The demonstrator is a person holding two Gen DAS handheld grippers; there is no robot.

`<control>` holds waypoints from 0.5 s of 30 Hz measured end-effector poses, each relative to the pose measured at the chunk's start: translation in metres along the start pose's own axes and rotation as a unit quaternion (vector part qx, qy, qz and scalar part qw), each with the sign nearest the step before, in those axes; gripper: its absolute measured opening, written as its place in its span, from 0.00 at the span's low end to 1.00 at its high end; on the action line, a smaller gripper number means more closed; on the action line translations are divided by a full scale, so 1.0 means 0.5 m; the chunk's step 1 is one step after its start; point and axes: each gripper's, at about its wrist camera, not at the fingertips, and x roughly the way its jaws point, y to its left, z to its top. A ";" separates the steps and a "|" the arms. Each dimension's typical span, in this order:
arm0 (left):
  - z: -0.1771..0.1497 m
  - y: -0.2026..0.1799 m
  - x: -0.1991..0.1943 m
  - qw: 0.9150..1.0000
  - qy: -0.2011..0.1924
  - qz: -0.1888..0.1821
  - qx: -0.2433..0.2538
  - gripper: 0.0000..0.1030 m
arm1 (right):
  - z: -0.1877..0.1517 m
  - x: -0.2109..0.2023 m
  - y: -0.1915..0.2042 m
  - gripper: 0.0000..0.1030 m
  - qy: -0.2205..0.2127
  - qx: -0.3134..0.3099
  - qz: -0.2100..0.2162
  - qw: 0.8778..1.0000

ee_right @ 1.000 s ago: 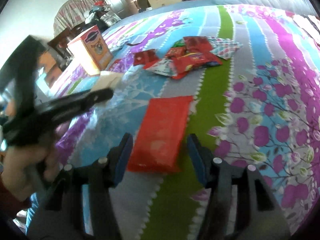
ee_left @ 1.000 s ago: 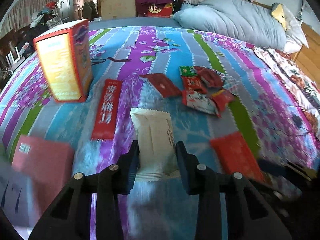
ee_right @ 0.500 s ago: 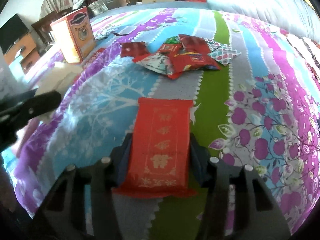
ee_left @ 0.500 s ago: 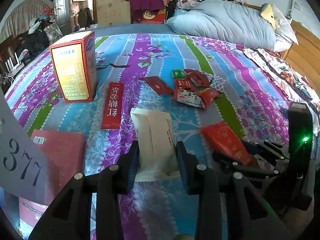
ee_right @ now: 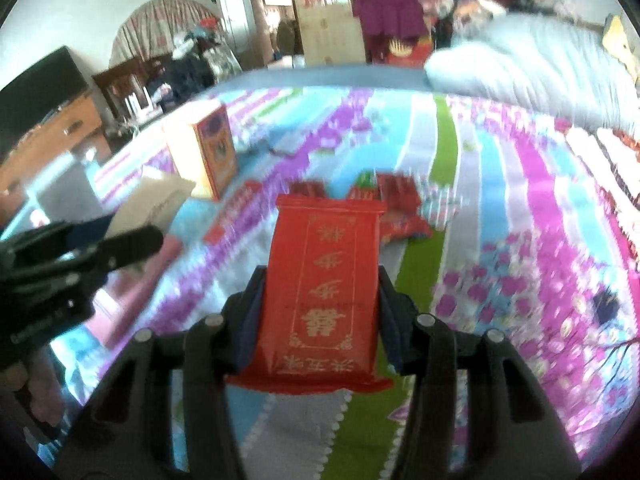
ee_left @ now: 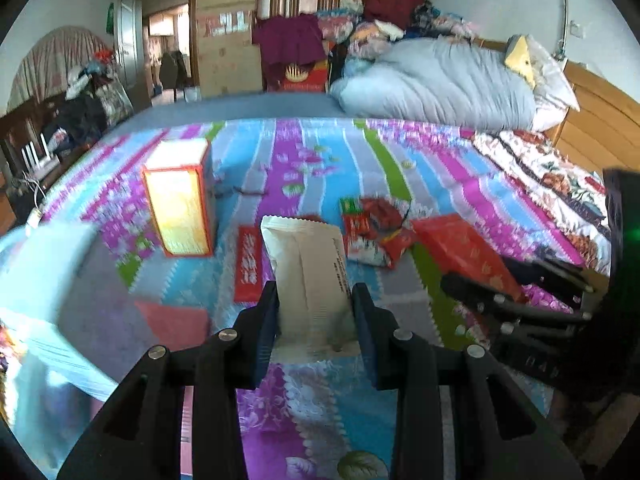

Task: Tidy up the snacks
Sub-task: 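Grasp the red rectangular packet with the right tool while the left tool lifts the white pouch, then carry the white pouch and red packet over the basin and release them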

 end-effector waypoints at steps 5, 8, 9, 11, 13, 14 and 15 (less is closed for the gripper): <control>0.027 0.040 -0.072 0.999 -0.029 0.014 -0.013 0.36 | 0.059 -0.048 0.041 0.49 -0.037 -0.022 0.011 0.999; 0.041 0.072 -0.107 0.999 -0.042 0.024 -0.023 0.36 | 0.096 -0.067 0.072 0.49 -0.054 -0.030 0.028 0.998; 0.045 0.087 -0.121 0.998 -0.047 0.028 -0.028 0.36 | 0.108 -0.073 0.084 0.49 -0.060 -0.035 0.034 0.997; 0.054 0.119 -0.152 0.997 -0.058 0.037 -0.040 0.36 | 0.137 -0.081 0.119 0.49 -0.071 -0.048 0.049 0.995; 0.063 0.158 -0.186 0.995 -0.070 0.053 -0.051 0.36 | 0.163 -0.084 0.150 0.49 -0.078 -0.058 0.067 0.993; 0.065 0.178 -0.200 0.994 -0.075 0.061 -0.055 0.36 | 0.169 -0.088 0.162 0.49 -0.081 -0.062 0.074 0.992; 0.064 0.192 -0.209 0.993 -0.078 0.066 -0.059 0.36 | 0.181 -0.089 0.181 0.49 -0.083 -0.067 0.085 0.991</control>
